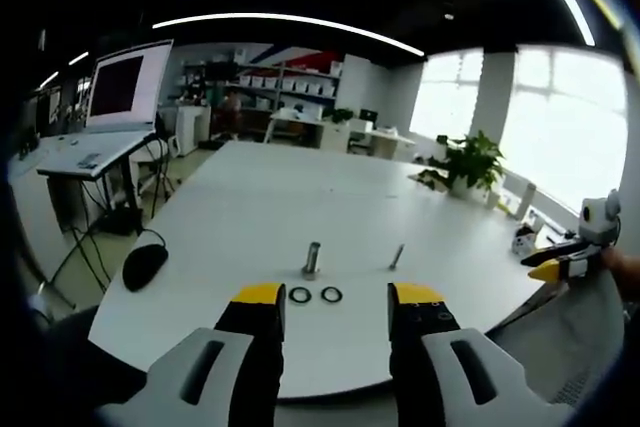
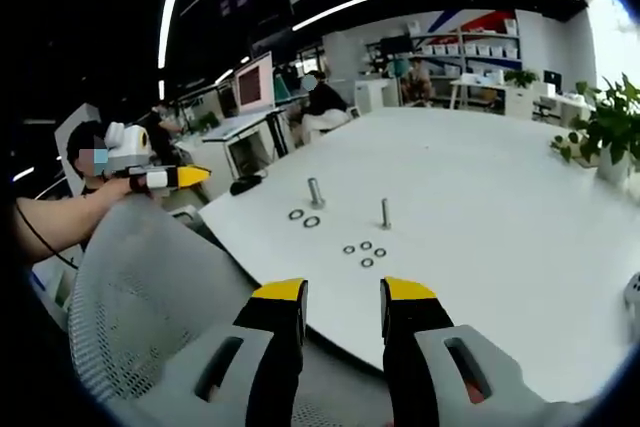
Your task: Place the washer onto the threaded stud by aligning its center hole with the stud, sliding it down to the base, and recovering from edge contact or off-axis alignment until the washer reaches the visible bottom stop.
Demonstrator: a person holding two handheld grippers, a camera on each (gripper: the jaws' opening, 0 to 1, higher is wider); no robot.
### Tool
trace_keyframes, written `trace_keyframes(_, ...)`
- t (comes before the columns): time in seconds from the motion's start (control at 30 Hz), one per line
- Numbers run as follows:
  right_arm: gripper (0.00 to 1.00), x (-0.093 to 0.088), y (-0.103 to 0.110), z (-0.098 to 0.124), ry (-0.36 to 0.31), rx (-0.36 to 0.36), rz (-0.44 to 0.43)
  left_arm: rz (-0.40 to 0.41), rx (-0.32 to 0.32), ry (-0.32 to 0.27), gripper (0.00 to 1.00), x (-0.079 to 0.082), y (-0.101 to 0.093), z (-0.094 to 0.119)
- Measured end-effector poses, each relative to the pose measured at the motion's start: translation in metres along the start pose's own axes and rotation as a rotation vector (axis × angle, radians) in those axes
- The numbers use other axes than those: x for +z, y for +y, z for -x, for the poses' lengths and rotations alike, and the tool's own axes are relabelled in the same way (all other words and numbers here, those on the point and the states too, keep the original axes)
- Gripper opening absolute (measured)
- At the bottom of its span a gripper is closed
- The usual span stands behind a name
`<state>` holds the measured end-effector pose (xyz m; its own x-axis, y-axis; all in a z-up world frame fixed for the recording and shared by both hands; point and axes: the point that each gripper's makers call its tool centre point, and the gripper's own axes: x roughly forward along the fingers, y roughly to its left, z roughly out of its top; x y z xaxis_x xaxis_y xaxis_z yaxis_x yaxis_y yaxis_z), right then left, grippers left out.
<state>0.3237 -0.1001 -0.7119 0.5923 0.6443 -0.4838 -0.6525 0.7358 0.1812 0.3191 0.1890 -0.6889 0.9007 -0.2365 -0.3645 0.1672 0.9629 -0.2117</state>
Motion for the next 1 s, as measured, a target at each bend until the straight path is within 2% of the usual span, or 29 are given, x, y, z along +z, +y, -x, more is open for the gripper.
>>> trace_keyframes(0.2, 0.31, 0.0017, -0.0013, 0.0005, -0.011, -0.003, -0.007, -0.005, -0.003, -0.009, 0.37, 0.0015, -0.0010, 0.0003)
trace_keyframes(0.43, 0.31, -0.0003, 0.0000, -0.0011, 0.007, 0.004, -0.008, 0.001, -0.013, -0.018, 0.35, 0.0034, -0.0016, 0.0001)
trace_keyframes(0.67, 0.31, -0.0018, 0.0023, -0.0010, 0.008, 0.016, -0.031, -0.005, -0.019, -0.003, 0.31, 0.0006, -0.0035, 0.0006)
trace_keyframes(0.77, 0.31, -0.0029, 0.0036, -0.0022, 0.018, 0.023, -0.033, -0.034, -0.026, 0.006, 0.26, -0.0014, -0.0055, 0.0015)
trace_keyframes(0.9, 0.31, -0.0078, 0.0027, -0.0041, 0.052, 0.022, -0.040, -0.038, -0.038, 0.034, 0.26, -0.0053, -0.0064, -0.0002)
trace_keyframes(1.0, 0.31, -0.0075, 0.0036, -0.0051, 0.057, 0.032, -0.023, -0.028, -0.043, 0.030, 0.26, -0.0045, -0.0070, -0.0006)
